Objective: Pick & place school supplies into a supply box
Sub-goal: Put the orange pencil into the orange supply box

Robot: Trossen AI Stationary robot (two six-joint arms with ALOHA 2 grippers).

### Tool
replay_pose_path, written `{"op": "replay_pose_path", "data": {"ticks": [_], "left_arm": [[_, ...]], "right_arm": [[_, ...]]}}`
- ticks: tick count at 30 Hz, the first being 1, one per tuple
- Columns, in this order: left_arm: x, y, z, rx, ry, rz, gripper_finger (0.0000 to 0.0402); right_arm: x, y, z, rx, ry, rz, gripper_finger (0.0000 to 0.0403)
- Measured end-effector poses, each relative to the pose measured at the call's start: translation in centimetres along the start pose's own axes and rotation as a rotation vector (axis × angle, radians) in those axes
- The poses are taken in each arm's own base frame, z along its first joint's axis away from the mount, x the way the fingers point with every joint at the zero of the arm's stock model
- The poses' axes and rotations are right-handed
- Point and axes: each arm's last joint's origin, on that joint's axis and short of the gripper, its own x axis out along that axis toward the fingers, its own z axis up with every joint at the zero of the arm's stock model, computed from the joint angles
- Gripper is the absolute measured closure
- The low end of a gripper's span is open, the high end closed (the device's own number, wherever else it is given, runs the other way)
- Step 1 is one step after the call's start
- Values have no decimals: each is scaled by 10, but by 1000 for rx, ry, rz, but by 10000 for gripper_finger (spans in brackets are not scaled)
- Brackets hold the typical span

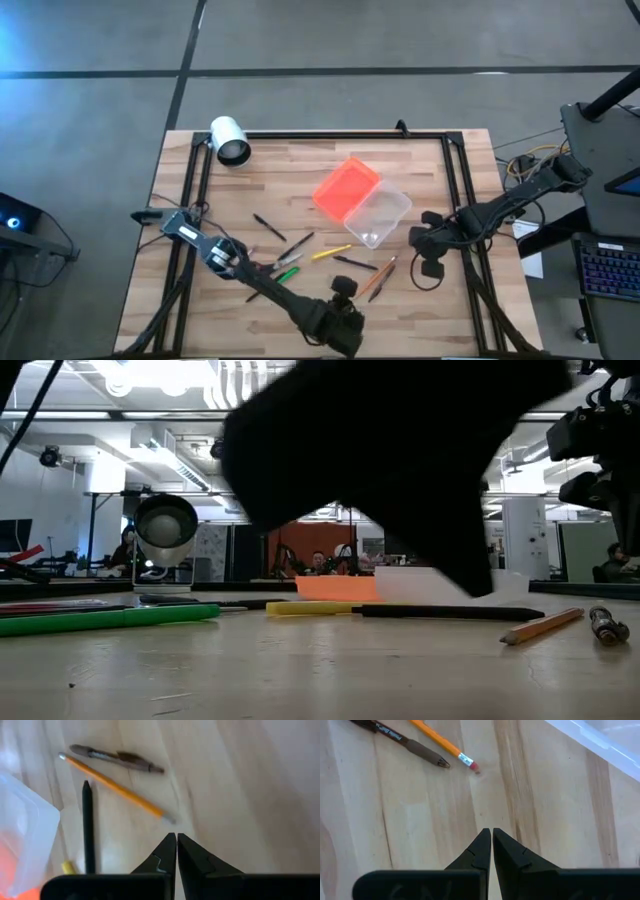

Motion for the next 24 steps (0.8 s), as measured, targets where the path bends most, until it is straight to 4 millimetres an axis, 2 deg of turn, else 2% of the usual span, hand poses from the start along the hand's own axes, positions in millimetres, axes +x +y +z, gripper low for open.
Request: {"op": "replay_pose_path", "data": {"ticks": [8,16,18,24], "left_arm": [[11,23,3,-29,-7,3,401],[19,13,0,27,-30,-105,401],[20,14,1,22,-47,-106,401],[18,15,3,27,-62,-100,401]], "right_arm": [[0,0,1,53,-21,-9,390],[5,3,5,56,-52,6,390],[8,3,6,9,-71,-4,390],[10,7,11,-328,-129,7,390]]}}
